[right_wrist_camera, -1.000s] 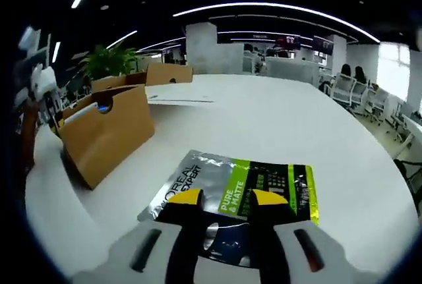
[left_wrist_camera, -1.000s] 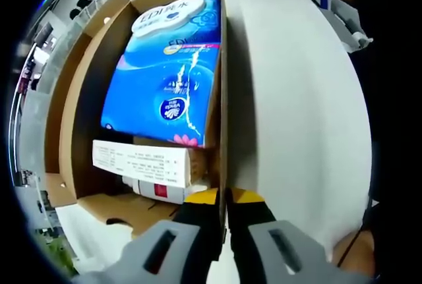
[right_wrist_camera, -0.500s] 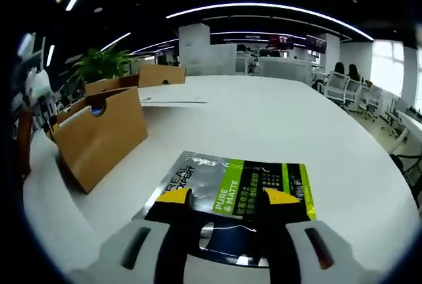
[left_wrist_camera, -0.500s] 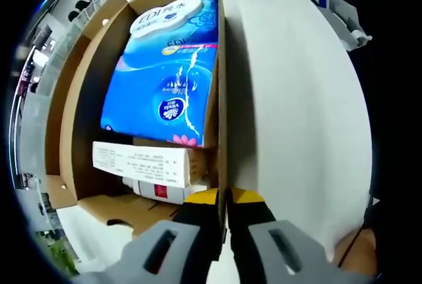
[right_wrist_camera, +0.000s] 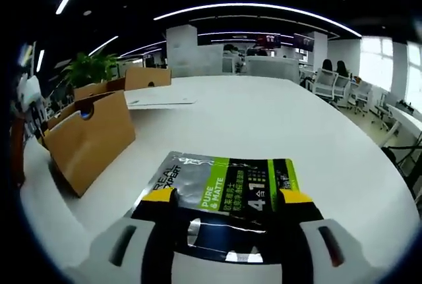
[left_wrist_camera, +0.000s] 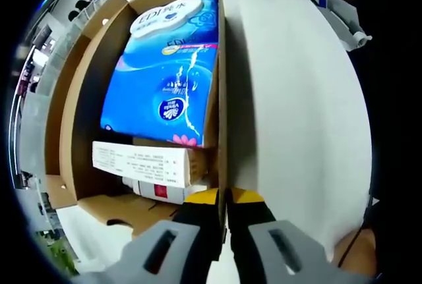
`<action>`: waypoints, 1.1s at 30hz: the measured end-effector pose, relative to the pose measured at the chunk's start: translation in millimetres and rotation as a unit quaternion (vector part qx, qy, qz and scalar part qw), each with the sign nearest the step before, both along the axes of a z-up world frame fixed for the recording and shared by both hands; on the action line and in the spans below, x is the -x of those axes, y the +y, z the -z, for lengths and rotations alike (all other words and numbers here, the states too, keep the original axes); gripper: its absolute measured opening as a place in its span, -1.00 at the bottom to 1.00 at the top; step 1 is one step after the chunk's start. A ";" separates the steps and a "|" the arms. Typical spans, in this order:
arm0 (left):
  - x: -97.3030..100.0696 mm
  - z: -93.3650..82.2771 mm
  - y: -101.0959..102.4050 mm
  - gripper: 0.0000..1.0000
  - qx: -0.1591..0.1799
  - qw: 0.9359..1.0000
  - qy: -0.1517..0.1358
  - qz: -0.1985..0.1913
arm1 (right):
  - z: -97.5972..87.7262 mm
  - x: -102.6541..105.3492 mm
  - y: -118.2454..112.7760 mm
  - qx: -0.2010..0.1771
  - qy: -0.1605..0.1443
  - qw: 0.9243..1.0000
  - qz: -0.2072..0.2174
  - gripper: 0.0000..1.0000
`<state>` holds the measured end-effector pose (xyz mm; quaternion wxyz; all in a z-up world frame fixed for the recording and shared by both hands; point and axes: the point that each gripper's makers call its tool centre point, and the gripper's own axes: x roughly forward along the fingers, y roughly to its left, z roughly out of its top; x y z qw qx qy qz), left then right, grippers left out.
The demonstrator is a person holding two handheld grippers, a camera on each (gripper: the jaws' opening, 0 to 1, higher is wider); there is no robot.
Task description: Operate the shoe box by opening the lid, removing the specified soft item, and placing it in the target area until the item is outside and the box remains undamaged.
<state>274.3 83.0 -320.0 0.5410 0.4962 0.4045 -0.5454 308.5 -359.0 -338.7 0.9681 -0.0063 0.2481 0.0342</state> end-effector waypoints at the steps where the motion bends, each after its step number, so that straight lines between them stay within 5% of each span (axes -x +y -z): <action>1: 0.1 0.0 0.0 -0.93 0.000 1.000 0.000 0.000 | 0.1 -0.4 0.3 -0.001 0.001 1.000 0.000 0.32; 9: 0.2 0.1 0.1 -0.93 0.000 1.000 -0.001 -0.001 | 1.2 0.2 -3.3 0.002 0.012 1.000 0.018 0.65; 33: -0.1 0.4 0.0 -0.93 0.000 1.000 0.000 -0.003 | -28.8 15.0 15.9 0.018 0.040 0.999 0.018 0.70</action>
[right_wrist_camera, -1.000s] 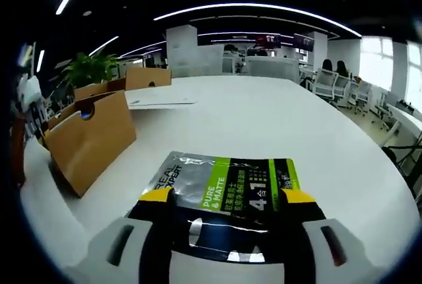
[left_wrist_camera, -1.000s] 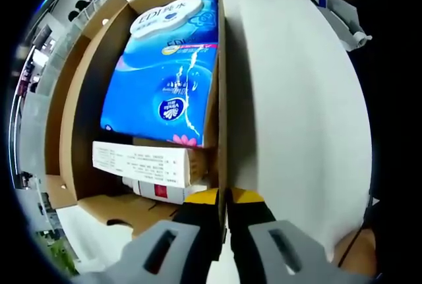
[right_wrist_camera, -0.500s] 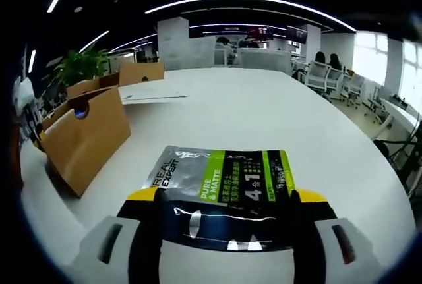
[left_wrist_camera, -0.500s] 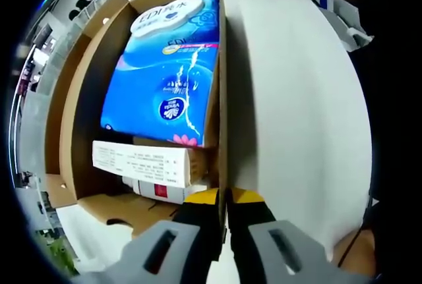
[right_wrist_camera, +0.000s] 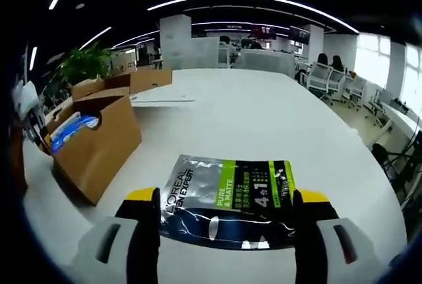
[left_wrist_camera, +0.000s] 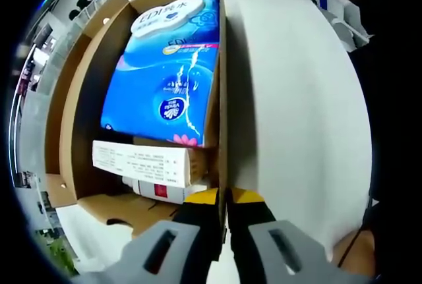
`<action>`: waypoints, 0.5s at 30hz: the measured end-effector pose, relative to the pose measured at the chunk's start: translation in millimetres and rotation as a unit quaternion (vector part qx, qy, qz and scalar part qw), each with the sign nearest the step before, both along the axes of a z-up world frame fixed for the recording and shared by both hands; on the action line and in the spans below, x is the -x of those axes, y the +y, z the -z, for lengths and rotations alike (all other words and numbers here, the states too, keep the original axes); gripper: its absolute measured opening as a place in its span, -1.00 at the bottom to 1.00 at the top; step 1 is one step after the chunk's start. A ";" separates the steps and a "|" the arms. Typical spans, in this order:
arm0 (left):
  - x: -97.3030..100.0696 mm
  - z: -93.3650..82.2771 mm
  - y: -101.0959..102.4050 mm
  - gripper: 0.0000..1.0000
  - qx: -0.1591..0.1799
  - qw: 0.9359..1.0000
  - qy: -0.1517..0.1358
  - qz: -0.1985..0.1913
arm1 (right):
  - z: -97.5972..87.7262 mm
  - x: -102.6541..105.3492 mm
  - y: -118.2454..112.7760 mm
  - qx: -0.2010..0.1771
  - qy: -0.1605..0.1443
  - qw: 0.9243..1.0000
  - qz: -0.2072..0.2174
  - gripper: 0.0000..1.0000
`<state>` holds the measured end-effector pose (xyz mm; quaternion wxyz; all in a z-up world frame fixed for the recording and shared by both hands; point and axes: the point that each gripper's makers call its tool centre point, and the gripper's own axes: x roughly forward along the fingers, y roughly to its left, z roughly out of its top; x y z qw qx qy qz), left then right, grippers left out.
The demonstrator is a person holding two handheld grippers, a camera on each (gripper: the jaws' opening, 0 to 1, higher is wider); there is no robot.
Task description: Operate the shoe box by opening the lid, removing the specified soft item, and placing it in the target area until the item is outside and the box remains undamaged.
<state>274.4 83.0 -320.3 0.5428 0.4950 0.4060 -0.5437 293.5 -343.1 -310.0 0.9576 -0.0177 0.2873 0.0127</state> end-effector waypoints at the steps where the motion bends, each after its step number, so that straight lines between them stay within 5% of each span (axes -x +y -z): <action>1: 0.0 0.0 0.0 -0.93 0.000 1.000 0.000 0.000 | -4.2 1.0 2.9 0.001 0.001 1.000 -0.001 0.70; 8: 0.0 -0.1 -0.3 -0.93 -0.001 1.000 0.002 -0.001 | -35.6 -1.9 12.4 -0.009 -0.023 1.000 0.000 0.67; 15: 0.2 -0.4 -0.7 -0.93 0.002 1.000 0.004 0.001 | -46.1 -0.7 24.3 -0.010 -0.020 1.000 -0.007 0.67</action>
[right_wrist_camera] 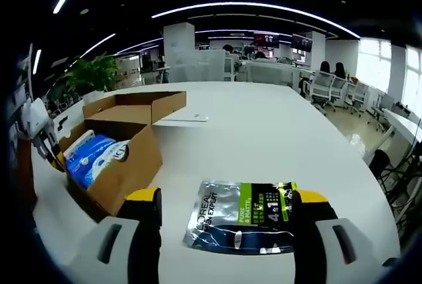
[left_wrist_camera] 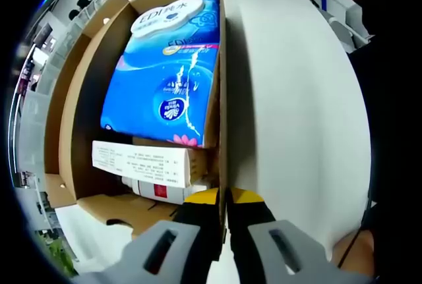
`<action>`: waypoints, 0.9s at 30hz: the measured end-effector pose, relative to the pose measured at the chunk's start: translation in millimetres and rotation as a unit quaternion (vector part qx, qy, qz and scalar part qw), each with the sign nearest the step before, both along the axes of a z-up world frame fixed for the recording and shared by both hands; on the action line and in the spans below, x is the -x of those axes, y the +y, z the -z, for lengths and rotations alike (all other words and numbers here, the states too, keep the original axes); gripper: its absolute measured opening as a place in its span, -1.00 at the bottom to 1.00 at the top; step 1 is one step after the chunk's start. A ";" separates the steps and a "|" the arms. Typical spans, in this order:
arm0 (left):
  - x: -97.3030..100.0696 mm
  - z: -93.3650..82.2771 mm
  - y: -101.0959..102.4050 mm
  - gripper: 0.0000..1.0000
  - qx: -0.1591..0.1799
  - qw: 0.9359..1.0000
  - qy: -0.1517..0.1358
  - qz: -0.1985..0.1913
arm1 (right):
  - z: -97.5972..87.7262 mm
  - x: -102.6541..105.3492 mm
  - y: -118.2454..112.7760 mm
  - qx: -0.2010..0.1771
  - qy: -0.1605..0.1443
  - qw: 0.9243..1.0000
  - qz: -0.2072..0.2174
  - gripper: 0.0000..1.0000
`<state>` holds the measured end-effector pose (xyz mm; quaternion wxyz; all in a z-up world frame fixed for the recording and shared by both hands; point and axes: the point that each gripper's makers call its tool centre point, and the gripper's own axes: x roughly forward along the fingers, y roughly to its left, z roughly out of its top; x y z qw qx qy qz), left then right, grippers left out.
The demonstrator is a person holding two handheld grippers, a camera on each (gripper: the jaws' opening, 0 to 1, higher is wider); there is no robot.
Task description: Operate the shoe box by opening the lid, removing the specified soft item, and placing it in the target area until the item is outside and the box remains undamaged.
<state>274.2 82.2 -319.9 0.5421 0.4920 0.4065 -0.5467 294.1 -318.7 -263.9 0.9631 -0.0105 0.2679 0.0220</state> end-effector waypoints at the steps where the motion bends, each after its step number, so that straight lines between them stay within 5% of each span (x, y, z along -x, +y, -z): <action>1: 0.0 0.0 0.0 -0.93 0.000 1.000 0.000 0.000 | -0.2 0.0 0.1 0.000 0.000 1.000 0.000 0.67; 5: 0.1 -0.1 -0.1 -0.93 0.000 1.000 0.000 0.001 | -4.3 0.2 1.7 -0.001 -0.002 1.000 -0.001 0.66; 6: 0.5 -0.1 -0.4 -0.93 0.002 1.000 0.000 0.002 | -24.7 -0.3 11.6 0.007 -0.014 1.000 -0.007 0.66; 10: 1.3 0.0 -1.1 -0.93 0.002 1.000 -0.001 0.005 | -44.8 0.9 24.7 0.015 -0.019 1.000 -0.012 0.67; 27: 7.9 -1.1 -0.2 -0.94 0.020 1.000 0.005 0.012 | -101.3 -12.7 90.5 0.024 -0.024 0.997 -0.063 0.66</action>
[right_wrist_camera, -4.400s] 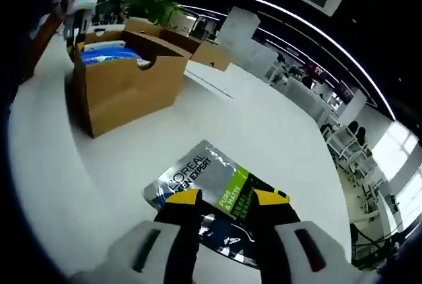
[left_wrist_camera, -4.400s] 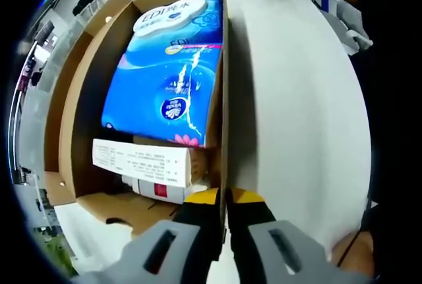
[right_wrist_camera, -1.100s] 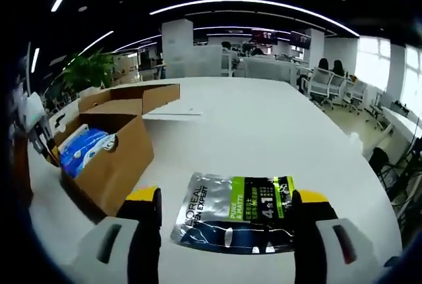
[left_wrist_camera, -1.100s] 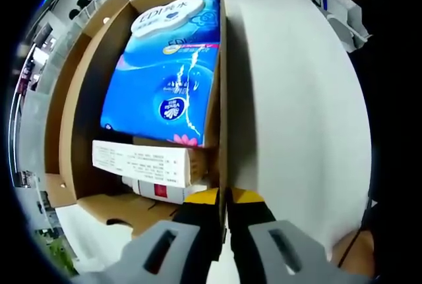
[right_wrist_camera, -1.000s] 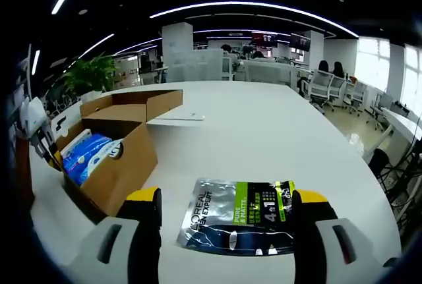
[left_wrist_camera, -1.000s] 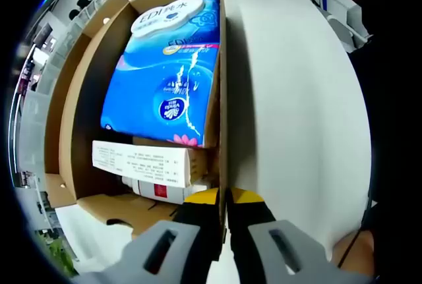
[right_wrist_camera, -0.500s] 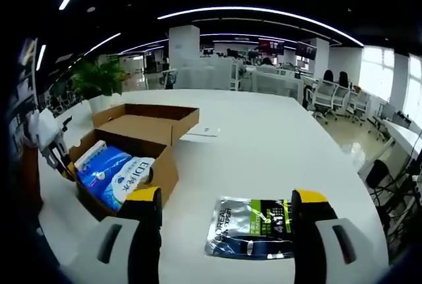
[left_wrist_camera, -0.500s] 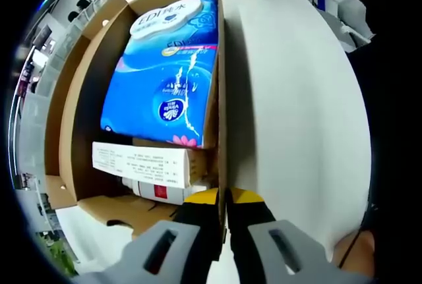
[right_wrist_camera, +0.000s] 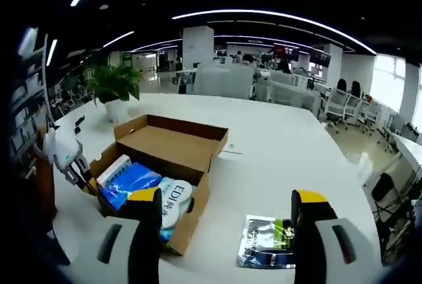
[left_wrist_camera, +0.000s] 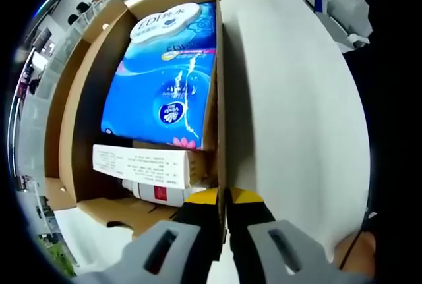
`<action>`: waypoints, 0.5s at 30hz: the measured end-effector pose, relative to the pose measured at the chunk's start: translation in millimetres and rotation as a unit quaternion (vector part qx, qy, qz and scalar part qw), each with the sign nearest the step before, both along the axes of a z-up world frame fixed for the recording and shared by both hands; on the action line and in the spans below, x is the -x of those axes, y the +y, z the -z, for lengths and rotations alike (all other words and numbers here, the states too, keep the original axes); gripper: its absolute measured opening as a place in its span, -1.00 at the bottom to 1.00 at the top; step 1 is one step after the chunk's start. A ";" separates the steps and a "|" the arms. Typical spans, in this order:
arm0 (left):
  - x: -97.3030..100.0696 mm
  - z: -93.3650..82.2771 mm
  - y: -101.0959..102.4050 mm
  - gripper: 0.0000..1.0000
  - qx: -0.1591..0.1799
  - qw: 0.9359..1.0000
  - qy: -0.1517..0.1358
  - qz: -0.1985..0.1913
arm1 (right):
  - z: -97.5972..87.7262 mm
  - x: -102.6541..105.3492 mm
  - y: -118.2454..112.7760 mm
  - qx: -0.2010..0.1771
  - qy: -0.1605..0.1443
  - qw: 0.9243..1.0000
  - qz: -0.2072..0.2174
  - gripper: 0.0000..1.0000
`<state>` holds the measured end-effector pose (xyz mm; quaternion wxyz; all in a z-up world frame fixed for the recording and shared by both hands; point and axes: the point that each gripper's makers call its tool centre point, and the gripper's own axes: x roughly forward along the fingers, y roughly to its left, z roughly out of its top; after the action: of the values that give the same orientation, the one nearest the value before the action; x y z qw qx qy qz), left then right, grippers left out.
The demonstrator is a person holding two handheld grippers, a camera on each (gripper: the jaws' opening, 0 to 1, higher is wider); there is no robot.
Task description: Operate the shoe box by opening the lid, removing the specified soft item, and placing it in the target area until the item is outside and the box remains undamaged.
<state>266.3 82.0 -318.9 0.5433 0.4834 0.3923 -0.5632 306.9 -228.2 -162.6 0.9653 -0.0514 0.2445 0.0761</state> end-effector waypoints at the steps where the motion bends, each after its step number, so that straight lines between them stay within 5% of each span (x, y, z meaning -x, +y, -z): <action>1: 0.3 -0.1 0.0 -0.94 0.001 1.000 0.000 0.001 | -1.1 -1.0 2.3 -0.002 0.001 1.000 -0.002 0.66; 15: 1.3 -0.6 -1.0 -0.94 0.002 1.000 0.001 0.002 | 8.7 -11.9 60.6 0.000 0.069 0.996 -0.062 0.61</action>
<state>265.0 81.0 -318.3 0.5428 0.4824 0.3910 -0.5655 318.7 -167.6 -171.2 0.9394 -0.0614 0.3072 0.1392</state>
